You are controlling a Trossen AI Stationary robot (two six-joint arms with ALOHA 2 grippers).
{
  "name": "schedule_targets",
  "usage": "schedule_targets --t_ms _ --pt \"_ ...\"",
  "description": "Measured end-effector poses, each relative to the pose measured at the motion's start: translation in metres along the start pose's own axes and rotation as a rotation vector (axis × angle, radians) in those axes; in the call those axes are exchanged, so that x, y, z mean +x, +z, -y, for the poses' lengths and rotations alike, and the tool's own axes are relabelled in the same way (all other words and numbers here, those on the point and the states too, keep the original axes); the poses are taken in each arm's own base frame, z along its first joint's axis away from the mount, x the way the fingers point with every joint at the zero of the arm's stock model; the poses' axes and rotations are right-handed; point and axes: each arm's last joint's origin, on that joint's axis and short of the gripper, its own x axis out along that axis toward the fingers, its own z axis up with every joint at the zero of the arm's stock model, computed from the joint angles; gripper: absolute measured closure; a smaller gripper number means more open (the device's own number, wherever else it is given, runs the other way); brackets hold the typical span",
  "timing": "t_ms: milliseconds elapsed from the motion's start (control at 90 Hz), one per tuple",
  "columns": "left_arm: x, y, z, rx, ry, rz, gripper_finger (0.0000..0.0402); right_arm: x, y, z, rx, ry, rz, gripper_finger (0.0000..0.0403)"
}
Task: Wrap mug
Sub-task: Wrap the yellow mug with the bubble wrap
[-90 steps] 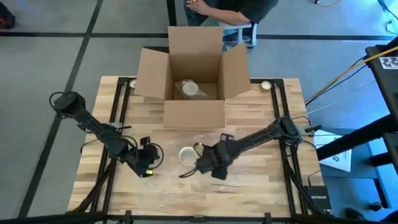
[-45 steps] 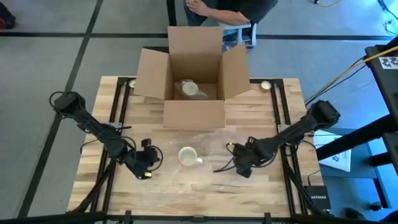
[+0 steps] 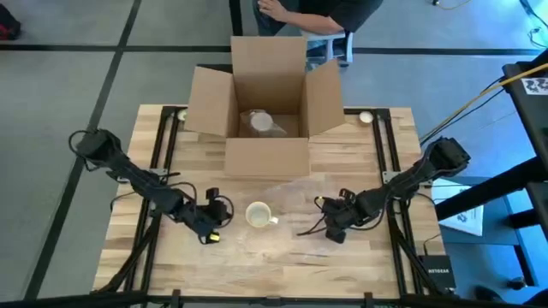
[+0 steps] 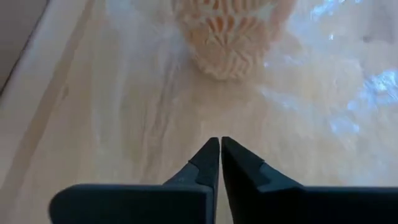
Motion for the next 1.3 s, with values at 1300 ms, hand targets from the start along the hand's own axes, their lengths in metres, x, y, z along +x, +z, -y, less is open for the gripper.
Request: schedule_targets --t_ms 1300 --pt "0.025 0.007 0.003 0.029 -0.053 0.031 0.0402 -0.003 0.198 -0.081 -0.456 0.153 0.542 0.0402"
